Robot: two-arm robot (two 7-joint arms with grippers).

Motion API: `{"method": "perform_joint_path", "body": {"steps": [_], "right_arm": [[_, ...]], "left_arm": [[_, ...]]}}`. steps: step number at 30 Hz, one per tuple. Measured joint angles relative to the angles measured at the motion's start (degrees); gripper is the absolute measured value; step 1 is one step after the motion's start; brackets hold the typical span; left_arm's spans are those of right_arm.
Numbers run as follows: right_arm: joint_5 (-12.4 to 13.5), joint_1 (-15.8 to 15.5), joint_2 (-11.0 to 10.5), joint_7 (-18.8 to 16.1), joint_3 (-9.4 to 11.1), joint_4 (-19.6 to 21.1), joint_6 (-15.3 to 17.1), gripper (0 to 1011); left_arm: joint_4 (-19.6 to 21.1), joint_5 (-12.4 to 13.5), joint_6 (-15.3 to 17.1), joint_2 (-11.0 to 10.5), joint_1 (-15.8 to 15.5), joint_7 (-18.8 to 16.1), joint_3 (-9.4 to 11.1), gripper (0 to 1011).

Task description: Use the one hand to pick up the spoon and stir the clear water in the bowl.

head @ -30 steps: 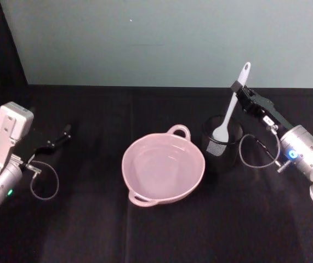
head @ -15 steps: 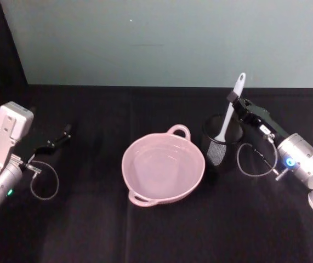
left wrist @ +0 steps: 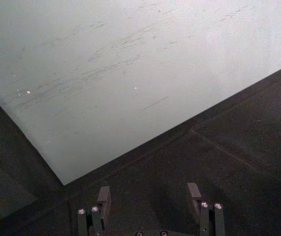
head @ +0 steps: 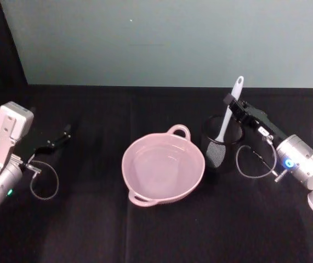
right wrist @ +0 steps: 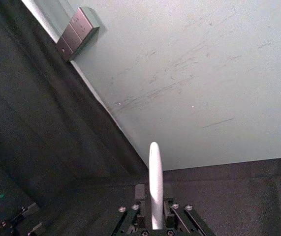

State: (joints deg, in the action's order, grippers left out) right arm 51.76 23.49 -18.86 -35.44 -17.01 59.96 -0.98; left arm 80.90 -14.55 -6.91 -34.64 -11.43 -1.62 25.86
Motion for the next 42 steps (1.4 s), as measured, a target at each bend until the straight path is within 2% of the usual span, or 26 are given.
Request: {"method": "perform_joint_path", "body": {"steps": [3, 4, 5, 11, 14, 20, 21, 22, 25, 28, 29, 35, 36, 41, 42], "right_arm": [[0.0, 0.0, 0.0, 0.1, 0.0, 0.0, -0.1, 302], [0.0, 0.0, 0.0, 0.1, 0.0, 0.1, -0.1, 302], [-0.1, 0.0, 0.0, 0.1, 0.0, 0.1, -0.2, 362], [-0.1, -0.1, 0.0, 0.2, 0.1, 0.1, -0.2, 564], [-0.2, -0.1, 0.0, 0.2, 0.1, 0.1, -0.3, 626], [-0.2, -0.1, 0.0, 0.2, 0.1, 0.2, -0.3, 837], [-0.2, -0.1, 0.0, 0.2, 0.1, 0.2, -0.3, 847], [-0.2, -0.1, 0.0, 0.2, 0.1, 0.2, -0.3, 906], [-0.2, -0.1, 0.0, 0.3, 0.1, 0.2, -0.3, 953], [-2.3, -0.1, -0.3, 0.7, -0.5, 0.2, -2.4, 1003], [-4.0, -0.2, -0.5, 1.5, -0.8, 0.2, -4.1, 1002], [-10.3, -0.6, -1.2, 5.5, -1.2, 0.7, -9.4, 1002], [-12.1, -0.8, -1.5, 6.7, -1.3, 0.9, -10.7, 1002], [-17.8, -2.1, -3.0, 10.7, -1.5, 3.0, -13.7, 1002], [-17.8, -2.1, -3.0, 10.7, -1.5, 3.0, -13.7, 1002]], "left_arm": [[0.0, 0.0, 0.0, 0.0, 0.0, 0.0, 0.0, 1011], [0.0, 0.0, 0.0, 0.0, 0.0, 0.0, 0.0, 1011], [0.0, 0.0, 0.0, 0.0, 0.0, 0.0, 0.0, 1011], [0.0, 0.0, 0.0, 0.0, 0.0, 0.0, 0.0, 1011], [0.0, 0.0, 0.0, 0.0, 0.0, 0.0, 0.0, 1011], [0.0, 0.0, 0.0, 0.0, 0.0, 0.0, 0.0, 1011], [0.0, 0.0, 0.0, 0.0, 0.0, 0.0, 0.0, 1011], [0.0, 0.0, 0.0, 0.0, 0.0, 0.0, 0.0, 1011], [0.0, 0.0, 0.0, 0.0, 0.0, 0.0, 0.0, 1011], [0.0, 0.0, 0.0, 0.0, 0.0, 0.0, 0.0, 1011], [0.0, 0.0, 0.0, 0.0, 0.0, 0.0, 0.0, 1011], [0.0, 0.0, 0.0, 0.0, 0.0, 0.0, 0.0, 1011], [0.0, 0.0, 0.0, 0.0, 0.0, 0.0, 0.0, 1011], [0.0, 0.0, 0.0, 0.0, 0.0, 0.0, 0.0, 1011], [0.0, 0.0, 0.0, 0.0, 0.0, 0.0, 0.0, 1011]]}}
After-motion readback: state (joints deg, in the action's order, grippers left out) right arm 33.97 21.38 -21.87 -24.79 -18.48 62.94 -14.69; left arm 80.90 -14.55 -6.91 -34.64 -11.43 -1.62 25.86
